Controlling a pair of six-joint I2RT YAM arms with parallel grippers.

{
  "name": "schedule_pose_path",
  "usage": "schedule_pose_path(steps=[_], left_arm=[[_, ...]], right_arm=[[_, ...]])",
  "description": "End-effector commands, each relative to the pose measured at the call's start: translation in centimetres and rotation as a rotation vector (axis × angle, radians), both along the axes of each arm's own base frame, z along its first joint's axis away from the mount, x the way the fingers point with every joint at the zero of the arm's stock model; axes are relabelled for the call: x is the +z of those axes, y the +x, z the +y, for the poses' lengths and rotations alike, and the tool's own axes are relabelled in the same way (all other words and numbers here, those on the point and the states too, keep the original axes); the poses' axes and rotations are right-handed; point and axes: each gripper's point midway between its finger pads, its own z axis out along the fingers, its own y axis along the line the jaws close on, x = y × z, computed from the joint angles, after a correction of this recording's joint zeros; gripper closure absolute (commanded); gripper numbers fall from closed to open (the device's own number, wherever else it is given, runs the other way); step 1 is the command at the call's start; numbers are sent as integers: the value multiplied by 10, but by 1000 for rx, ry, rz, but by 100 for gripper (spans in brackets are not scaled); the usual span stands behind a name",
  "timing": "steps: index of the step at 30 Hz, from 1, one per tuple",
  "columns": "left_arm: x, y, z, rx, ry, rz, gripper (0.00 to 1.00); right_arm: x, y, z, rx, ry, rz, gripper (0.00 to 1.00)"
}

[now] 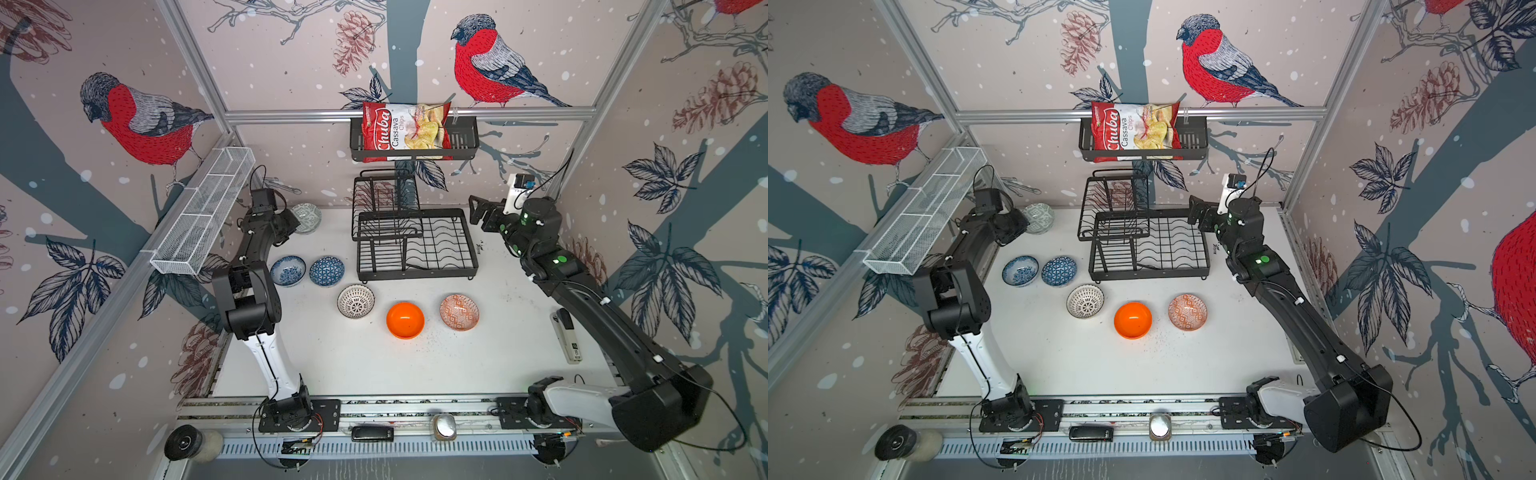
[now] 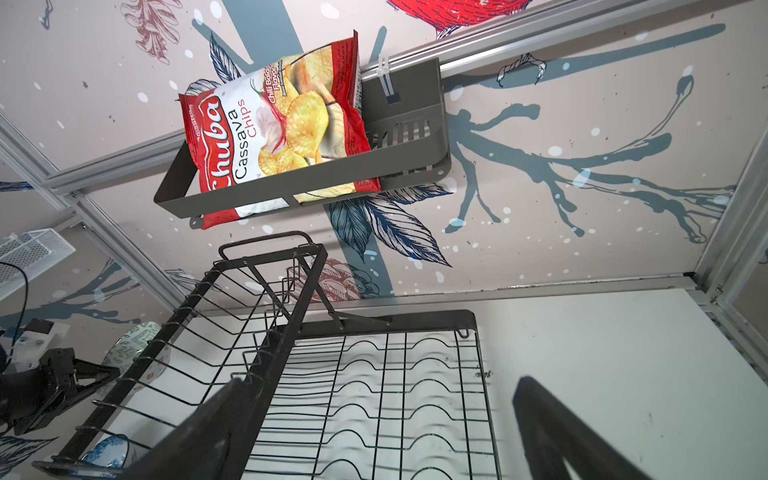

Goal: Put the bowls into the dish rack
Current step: 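Lift the green bowl with the left gripper toward the right gripper above the rack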

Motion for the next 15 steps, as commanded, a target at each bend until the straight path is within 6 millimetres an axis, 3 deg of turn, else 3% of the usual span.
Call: schedule_pose_path(steps=[1, 3, 9, 15], left_arm=[[56, 13, -16, -29, -3, -209, 100], [79, 7, -26, -42, 10, -265, 100], [162, -16, -60, -90, 49, -484, 100], [224, -36, -118, -193, 77, -651, 100]], right_arm=[[13, -6, 13, 48, 14, -17, 0], [10, -3, 24, 66, 5, -7, 0], [27, -8, 49, 111, 18, -31, 0], [45, -2, 70, 125, 49, -19, 0]])
